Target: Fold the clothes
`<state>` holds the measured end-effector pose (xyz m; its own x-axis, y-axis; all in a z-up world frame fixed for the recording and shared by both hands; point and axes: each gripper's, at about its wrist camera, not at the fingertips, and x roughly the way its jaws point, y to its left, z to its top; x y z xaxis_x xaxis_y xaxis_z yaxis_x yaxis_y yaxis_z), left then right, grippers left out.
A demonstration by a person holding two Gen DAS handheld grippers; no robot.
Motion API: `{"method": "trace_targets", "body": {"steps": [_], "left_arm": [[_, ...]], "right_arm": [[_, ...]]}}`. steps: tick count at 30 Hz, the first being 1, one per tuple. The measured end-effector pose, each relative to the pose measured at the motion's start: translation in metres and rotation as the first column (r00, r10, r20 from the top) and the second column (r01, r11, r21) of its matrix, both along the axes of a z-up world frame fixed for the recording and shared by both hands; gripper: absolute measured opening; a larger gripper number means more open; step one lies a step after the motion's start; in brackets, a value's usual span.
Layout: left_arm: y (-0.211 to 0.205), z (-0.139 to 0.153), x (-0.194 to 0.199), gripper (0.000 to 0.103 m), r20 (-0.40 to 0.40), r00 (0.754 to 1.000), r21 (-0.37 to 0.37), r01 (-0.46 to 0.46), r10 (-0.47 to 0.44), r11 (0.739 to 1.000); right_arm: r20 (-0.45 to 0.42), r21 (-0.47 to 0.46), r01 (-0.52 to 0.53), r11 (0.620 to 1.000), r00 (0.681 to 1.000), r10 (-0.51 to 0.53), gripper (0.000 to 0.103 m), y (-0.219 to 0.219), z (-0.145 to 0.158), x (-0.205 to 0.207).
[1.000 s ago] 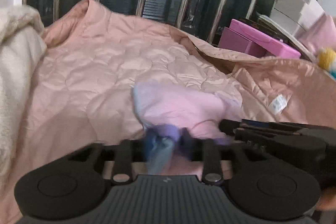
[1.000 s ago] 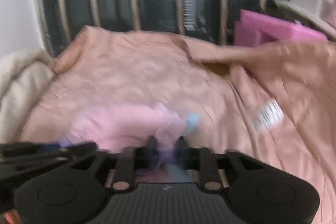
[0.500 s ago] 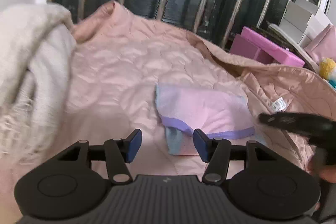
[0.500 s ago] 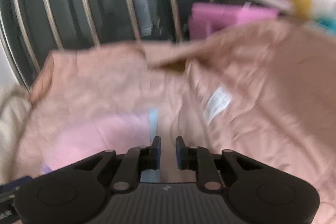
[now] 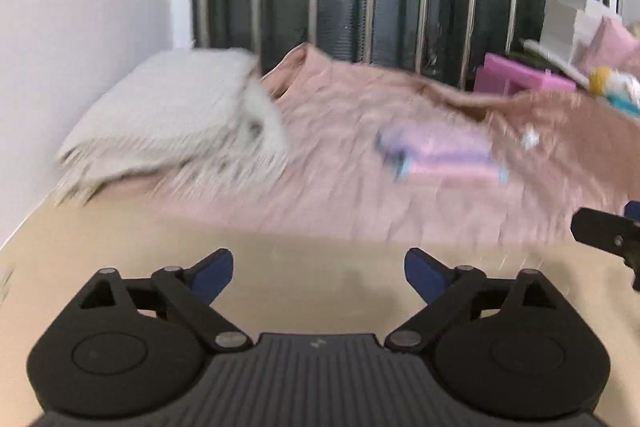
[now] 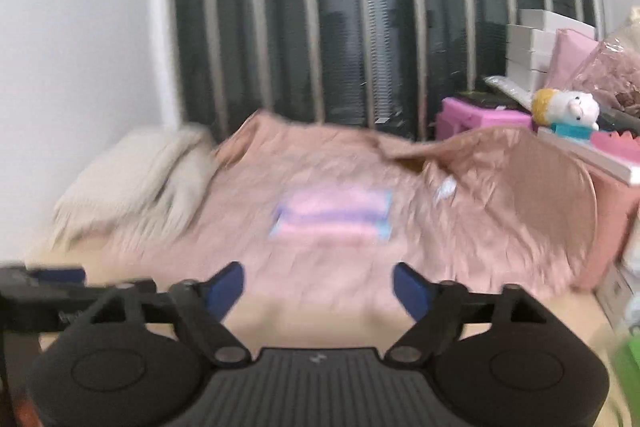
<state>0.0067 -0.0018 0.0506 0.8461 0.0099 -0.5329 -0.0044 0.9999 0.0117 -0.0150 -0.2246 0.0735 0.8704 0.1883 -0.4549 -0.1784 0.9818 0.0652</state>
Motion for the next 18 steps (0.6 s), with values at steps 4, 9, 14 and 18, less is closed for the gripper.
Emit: {"method": "trace_targets", "body": {"steps": [4, 9, 14, 18], "left_arm": [[0.006, -0.022, -0.039, 0.102, 0.032, 0.999, 0.055, -0.039, 0.037, 0.998], [0.001, -0.036, -0.037, 0.102, -0.010, 1.000, 0.079, -0.008, 0.009, 0.997], [0.001, -0.044, -0.031, 0.102, -0.044, 0.998, 0.083, -0.036, 0.040, 0.996], [0.002, -0.046, -0.024, 0.102, -0.050, 0.999, 0.071, -0.010, 0.013, 0.997]], "right_arm": [[-0.079, -0.019, 0.021, 1.000, 0.997, -0.023, 0.094, 0.014, -0.029, -0.033], [-0.113, -0.063, 0.021, 0.998, 0.993, -0.028, 0.094, 0.031, -0.057, -0.029], [-0.141, -0.065, 0.083, 0.994, 0.986, -0.092, 0.099, 0.031, -0.072, -0.016], [-0.141, -0.043, 0.117, 0.992, 0.982, -0.122, 0.103, 0.029, -0.074, -0.007]]}}
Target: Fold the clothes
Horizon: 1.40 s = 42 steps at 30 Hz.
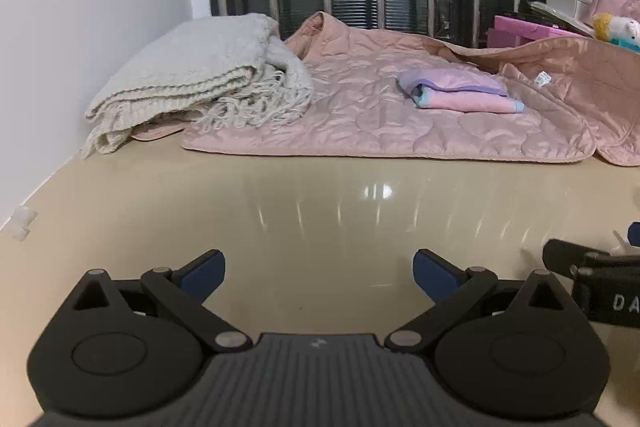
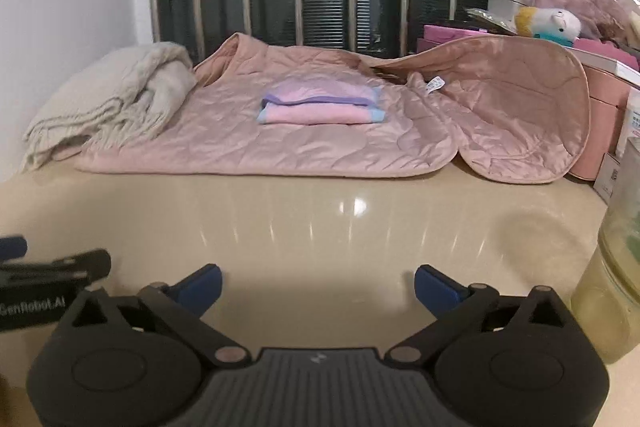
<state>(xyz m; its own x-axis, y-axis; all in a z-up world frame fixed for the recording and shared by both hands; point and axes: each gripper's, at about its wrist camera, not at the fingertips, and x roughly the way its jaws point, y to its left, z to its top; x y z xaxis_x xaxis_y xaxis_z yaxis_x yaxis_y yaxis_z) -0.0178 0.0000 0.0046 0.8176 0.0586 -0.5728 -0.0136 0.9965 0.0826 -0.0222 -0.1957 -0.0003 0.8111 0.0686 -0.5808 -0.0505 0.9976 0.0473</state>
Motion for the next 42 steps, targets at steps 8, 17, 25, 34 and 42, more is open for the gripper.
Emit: {"method": "trace_targets", "body": {"steps": [8, 17, 25, 34, 42], "left_arm": [[0.000, -0.003, 0.020, 0.102, -0.058, 0.998, -0.059, -0.003, -0.001, 0.998], [0.000, -0.004, 0.024, 0.102, -0.069, 0.997, -0.075, 0.016, -0.021, 0.997], [-0.001, -0.004, 0.022, 0.102, -0.066, 0.998, -0.076, 0.012, -0.017, 0.997], [0.000, -0.004, 0.023, 0.102, -0.067, 0.997, -0.078, 0.017, -0.022, 0.997], [-0.003, -0.004, 0.020, 0.102, -0.065, 0.998, -0.079, 0.009, -0.014, 0.997]], "right_arm": [[-0.056, -0.035, 0.015, 0.999, 0.998, -0.017, 0.103, 0.005, -0.001, 0.024], [-0.072, -0.033, -0.031, 0.999, 0.997, 0.029, 0.103, 0.002, 0.000, 0.032], [-0.063, -0.032, -0.040, 0.999, 0.997, 0.038, 0.103, 0.001, 0.000, 0.029], [-0.062, -0.034, -0.037, 0.999, 0.997, 0.035, 0.103, 0.002, 0.000, 0.028], [-0.061, -0.034, -0.033, 0.999, 0.998, 0.031, 0.103, 0.002, 0.000, 0.027]]}}
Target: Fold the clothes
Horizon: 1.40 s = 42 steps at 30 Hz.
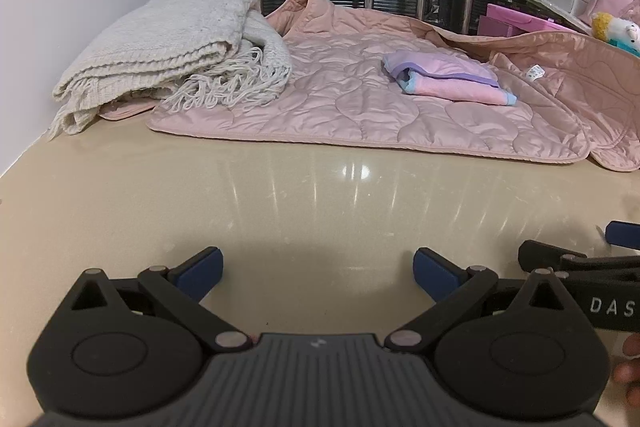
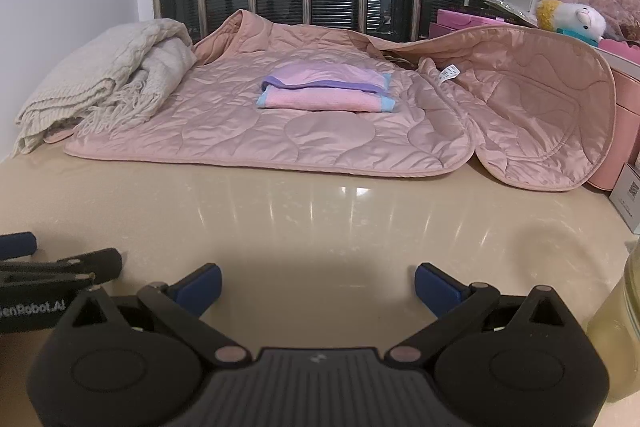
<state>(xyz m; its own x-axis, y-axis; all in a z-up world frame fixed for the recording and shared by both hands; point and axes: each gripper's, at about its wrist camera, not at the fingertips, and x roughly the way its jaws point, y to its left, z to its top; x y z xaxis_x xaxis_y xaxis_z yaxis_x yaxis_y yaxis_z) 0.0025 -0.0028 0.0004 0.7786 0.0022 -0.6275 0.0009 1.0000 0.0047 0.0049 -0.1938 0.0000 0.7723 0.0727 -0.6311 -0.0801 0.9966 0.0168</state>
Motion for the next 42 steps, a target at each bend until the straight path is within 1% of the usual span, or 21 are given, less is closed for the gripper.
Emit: {"method": "trace_targets", "body": {"steps": [22, 36, 42], "left_arm": [[-0.0014, 0.0013, 0.0052, 0.102, -0.014, 1.000, 0.002, -0.014, 0.014, 1.000], [0.0008, 0.0005, 0.0020, 0.102, -0.006, 1.000, 0.000, -0.001, 0.001, 1.000], [-0.0011, 0.0006, 0.0022, 0.102, -0.007, 1.000, 0.002, -0.012, 0.012, 1.000]], "right_arm": [[0.000, -0.003, 0.010, 1.000, 1.000, -0.010, 0.103, 0.0015, -0.0001, -0.0004], [-0.001, -0.002, 0.009, 1.000, 1.000, -0.009, 0.103, 0.0009, -0.0001, -0.0004], [-0.001, -0.001, 0.009, 1.000, 1.000, -0.009, 0.103, 0.0005, 0.0000, -0.0003]]}}
